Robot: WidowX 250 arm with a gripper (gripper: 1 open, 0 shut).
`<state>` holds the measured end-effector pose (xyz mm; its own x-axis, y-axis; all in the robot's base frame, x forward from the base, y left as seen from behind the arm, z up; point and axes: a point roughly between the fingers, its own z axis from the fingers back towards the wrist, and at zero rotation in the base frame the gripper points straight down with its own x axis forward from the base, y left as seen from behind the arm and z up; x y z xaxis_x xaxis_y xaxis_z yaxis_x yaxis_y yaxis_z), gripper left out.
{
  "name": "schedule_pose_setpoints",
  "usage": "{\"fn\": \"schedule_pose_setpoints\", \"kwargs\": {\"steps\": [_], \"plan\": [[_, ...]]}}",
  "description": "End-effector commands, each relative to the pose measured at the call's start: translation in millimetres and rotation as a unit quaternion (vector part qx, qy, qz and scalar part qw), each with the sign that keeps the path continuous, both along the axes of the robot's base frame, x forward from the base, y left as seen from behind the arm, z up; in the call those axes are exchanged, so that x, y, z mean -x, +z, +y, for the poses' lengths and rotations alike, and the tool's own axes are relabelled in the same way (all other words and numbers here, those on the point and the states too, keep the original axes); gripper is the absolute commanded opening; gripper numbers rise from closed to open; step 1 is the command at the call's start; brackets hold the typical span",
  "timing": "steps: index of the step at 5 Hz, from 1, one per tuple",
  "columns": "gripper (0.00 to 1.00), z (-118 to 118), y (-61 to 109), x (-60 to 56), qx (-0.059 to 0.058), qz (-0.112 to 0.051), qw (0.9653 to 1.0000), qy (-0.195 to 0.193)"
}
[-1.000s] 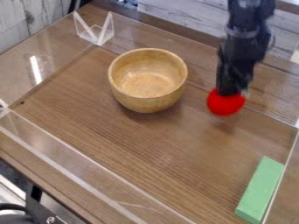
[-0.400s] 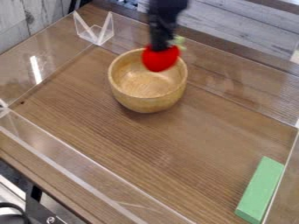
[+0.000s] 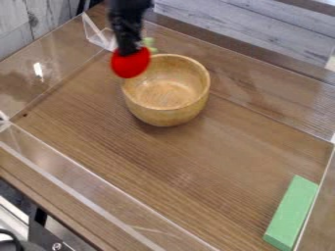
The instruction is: Move the red object to the left side of the table
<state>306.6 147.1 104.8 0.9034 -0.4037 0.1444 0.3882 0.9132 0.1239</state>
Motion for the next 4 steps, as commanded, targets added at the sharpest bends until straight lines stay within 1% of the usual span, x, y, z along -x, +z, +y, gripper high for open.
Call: {"fn": "schedule_pose_setpoints", "kwargs": {"steps": [1, 2, 3, 4], "plan": [[0.00, 22, 22.3, 12.2, -0.008, -0.034, 0.9981, 0.050], [0.00, 22, 11.1, 21.8, -0.006, -0.030, 0.9973, 0.066], [0.00, 22, -3.6, 25.9, -0.003, -0.026, 0.9955, 0.091], [0.00, 29, -11.0, 29.0, -0.001, -0.021, 0.9896, 0.142]]}}
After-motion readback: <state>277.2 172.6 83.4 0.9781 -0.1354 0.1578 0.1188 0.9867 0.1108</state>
